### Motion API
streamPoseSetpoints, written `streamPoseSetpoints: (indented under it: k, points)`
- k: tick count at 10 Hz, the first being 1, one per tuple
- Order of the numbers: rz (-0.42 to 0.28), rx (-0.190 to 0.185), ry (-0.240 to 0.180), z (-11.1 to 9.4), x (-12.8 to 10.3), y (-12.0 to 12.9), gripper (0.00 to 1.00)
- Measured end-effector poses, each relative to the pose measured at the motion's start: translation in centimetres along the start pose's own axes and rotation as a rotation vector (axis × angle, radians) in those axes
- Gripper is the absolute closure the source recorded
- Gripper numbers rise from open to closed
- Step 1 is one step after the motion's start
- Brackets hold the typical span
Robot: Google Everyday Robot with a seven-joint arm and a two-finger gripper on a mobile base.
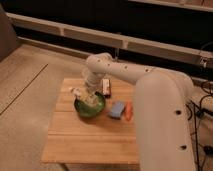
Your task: Place the bottle in the ceramic bowl
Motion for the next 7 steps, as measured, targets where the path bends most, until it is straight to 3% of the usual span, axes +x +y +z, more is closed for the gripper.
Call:
streamPoseSetpoints:
  k: [5,7]
  points:
    - [0.0,0.0,0.0,-0.01,-0.01,0.0,0.95]
    - [0.0,0.0,0.0,-0.02,-0.02,0.0,0.99]
